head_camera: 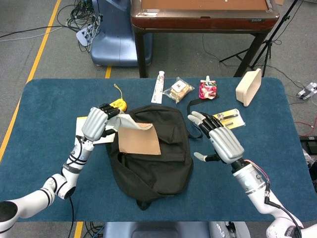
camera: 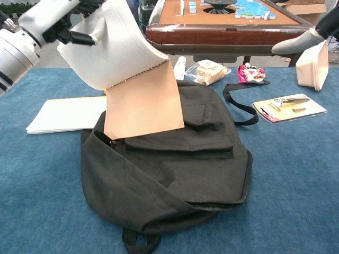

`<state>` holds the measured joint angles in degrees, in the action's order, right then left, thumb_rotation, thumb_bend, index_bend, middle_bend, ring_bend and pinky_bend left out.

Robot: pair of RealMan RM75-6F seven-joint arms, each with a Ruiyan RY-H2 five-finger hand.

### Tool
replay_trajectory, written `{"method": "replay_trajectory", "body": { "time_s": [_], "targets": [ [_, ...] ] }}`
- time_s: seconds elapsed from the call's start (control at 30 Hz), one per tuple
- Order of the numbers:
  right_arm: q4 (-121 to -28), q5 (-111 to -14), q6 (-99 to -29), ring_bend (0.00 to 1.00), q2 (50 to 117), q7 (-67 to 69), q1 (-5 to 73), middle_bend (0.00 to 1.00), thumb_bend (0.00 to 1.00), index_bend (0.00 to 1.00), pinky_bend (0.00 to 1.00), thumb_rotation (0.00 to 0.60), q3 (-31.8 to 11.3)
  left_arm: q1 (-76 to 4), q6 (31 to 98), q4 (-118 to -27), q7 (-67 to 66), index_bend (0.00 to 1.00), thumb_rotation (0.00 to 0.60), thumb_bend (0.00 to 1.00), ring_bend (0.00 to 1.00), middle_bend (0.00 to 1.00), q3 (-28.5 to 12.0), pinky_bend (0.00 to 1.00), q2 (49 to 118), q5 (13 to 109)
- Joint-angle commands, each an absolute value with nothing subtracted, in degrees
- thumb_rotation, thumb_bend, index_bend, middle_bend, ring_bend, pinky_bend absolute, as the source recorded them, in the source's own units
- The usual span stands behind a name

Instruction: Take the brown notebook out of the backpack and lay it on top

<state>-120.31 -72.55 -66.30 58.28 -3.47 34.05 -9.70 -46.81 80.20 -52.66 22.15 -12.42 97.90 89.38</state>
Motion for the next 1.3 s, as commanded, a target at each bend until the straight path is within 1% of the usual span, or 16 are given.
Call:
{"method": "replay_trajectory", "body": {
  "time_s": [0.03,0.17,0.2,0.3,0.33,0.37,0.4,0.43,0.5,0.7,0.83,0.93,1.1,1.13,1.23,1.3],
  "targets": [
    [-120.3,-72.7,-66.2,0.00,58.0,-3.3,33.8,0.05,0.17,0.00,0.10,0.600,-9.8,-47.6,80.3,-49.7,20.8,0.53,0.600,0.59,0.54,0.62,-11.0,0.46,101.0,90.5],
    [-120.1,-72.6,-66.0,0.00,57.7,-2.8,33.4,0.05,0.17,0.00,0.10,0.600,-10.0,-47.2,77.3,-51.9,18.9,0.47,0.600,0.57,0.51,0.58,-9.4,0.46,100.7,90.0],
    [-120.0,-72.5,-66.0,0.00,57.8,-2.6,33.3,0.05,0.17,0.00,0.10,0.600,-10.1,-47.1,76.0,-53.2,18.3,0.43,0.600,0.56,0.49,0.54,-8.9,0.45,100.1,89.7],
    [-119.7,-72.4,-65.6,0.00,57.8,-2.3,33.2,0.05,0.17,0.00,0.10,0.600,-10.2,-46.7,71.1,-59.0,15.7,0.29,0.600,0.46,0.35,0.37,-7.8,0.39,97.6,88.0],
    [-119.5,-72.4,-65.5,0.00,57.9,-2.2,33.1,0.05,0.17,0.00,0.10,0.600,-10.3,-46.5,69.3,-61.9,14.3,0.22,0.600,0.41,0.28,0.29,-7.7,0.35,96.5,87.0],
    [-119.4,-72.3,-65.4,0.00,57.9,-2.1,33.1,0.05,0.17,0.00,0.10,0.600,-10.3,-46.4,68.5,-64.0,13.3,0.17,0.600,0.38,0.23,0.24,-7.7,0.33,95.7,86.3],
    [-119.4,-72.3,-65.4,0.00,57.8,-2.0,33.0,0.05,0.17,0.00,0.10,0.600,-10.4,-46.2,67.5,-66.7,12.1,0.10,0.600,0.34,0.16,0.16,-7.8,0.29,94.7,85.6],
    [-119.3,-72.2,-65.4,0.00,57.8,-2.0,32.9,0.05,0.17,0.00,0.10,0.600,-10.5,-46.1,66.9,-68.6,11.3,0.05,0.600,0.31,0.11,0.11,-7.9,0.27,93.9,85.0],
    [-119.2,-72.0,-65.4,0.00,57.6,-1.9,32.8,0.05,0.17,0.00,0.10,0.600,-10.7,-45.9,66.1,-72.4,9.8,0.00,0.600,0.28,0.07,0.06,-8.4,0.23,92.4,84.0],
    [-119.0,-70.8,-65.3,0.00,56.3,-2.1,32.2,0.05,0.17,0.00,0.10,0.600,-11.1,-44.5,66.1,-79.8,8.0,0.00,0.579,0.27,0.06,0.05,-9.3,0.23,88.5,82.3],
    [-118.7,-69.2,-64.5,0.00,54.6,-2.6,31.4,0.05,0.18,0.00,0.10,0.600,-10.7,-42.2,67.6,-83.6,7.5,0.00,0.595,0.27,0.06,0.05,-9.7,0.23,84.8,80.9],
    [-118.4,-68.0,-63.9,0.00,53.4,-3.5,30.8,0.05,0.25,0.00,0.10,0.600,-9.9,-40.2,69.2,-85.2,7.2,0.01,0.600,0.27,0.07,0.05,-10.0,0.23,82.2,79.7],
    [-116.9,-67.6,-64.4,0.00,52.6,-3.9,28.4,0.09,0.37,0.00,0.10,0.600,-7.9,-35.5,71.8,-86.6,8.1,0.07,0.600,0.27,0.07,0.05,-9.8,0.23,76.9,77.2],
    [-116.5,-67.9,-64.7,0.00,52.7,-4.0,27.9,0.10,0.38,0.00,0.10,0.600,-7.5,-34.8,72.0,-86.9,8.3,0.08,0.600,0.27,0.07,0.05,-9.8,0.23,76.0,76.6],
    [-114.7,-69.1,-66.5,0.03,53.3,-4.7,26.2,0.14,0.38,0.03,0.11,0.600,-6.4,-32.3,73.3,-87.8,8.4,0.10,0.600,0.27,0.08,0.05,-9.5,0.23,73.5,75.3],
    [-113.1,-70.2,-68.1,0.07,54.0,-4.9,24.7,0.19,0.38,0.11,0.17,0.600,-5.5,-30.3,74.9,-87.9,7.9,0.12,0.600,0.27,0.08,0.05,-8.9,0.23,71.9,75.1]
  ]
}}
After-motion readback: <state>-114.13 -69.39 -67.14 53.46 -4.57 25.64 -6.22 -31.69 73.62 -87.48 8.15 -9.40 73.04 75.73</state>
